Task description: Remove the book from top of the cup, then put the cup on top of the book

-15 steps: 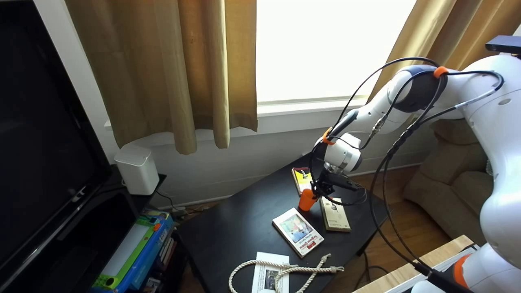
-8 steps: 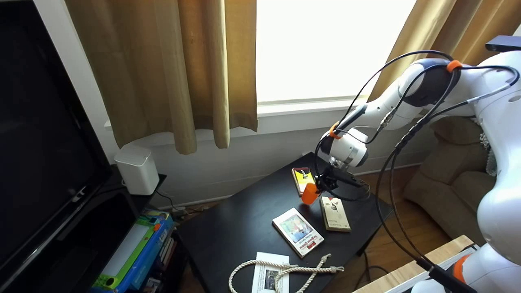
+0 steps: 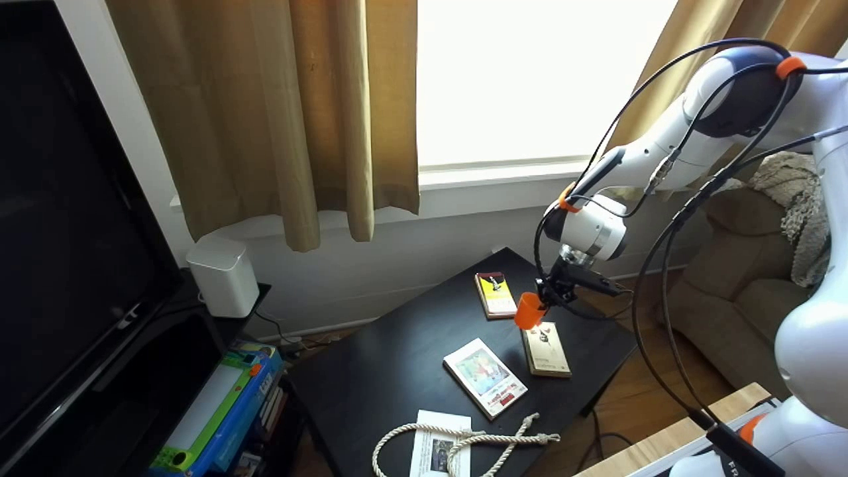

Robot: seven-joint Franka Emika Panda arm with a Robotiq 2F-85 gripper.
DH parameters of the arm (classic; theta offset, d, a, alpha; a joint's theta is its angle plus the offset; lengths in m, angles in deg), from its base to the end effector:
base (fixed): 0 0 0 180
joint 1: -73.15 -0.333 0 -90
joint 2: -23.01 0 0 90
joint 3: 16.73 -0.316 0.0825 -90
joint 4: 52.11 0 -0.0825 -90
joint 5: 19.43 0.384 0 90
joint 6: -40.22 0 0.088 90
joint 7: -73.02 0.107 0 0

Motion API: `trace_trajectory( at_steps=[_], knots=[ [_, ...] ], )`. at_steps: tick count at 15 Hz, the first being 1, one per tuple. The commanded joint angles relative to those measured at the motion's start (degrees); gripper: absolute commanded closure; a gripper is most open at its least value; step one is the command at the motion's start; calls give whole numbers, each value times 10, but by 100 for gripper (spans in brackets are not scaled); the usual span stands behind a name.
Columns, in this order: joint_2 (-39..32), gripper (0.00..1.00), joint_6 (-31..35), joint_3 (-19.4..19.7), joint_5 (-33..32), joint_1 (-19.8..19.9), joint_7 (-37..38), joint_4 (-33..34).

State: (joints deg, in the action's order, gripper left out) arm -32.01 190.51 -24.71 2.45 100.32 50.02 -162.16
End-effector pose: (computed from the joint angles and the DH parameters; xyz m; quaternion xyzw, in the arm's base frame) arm 0.5135 -0.1785 -0.0257 -0.9689 0.1645 0.0739 0.1697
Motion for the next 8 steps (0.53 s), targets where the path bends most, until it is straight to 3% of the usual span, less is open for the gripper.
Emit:
trace_trajectory(
  at_steps=[1,8],
  knots=[
    [36,99,18,21,-28,0,-2,-57],
    [16,99,78,25,-36,10,-1,-81]
  ],
)
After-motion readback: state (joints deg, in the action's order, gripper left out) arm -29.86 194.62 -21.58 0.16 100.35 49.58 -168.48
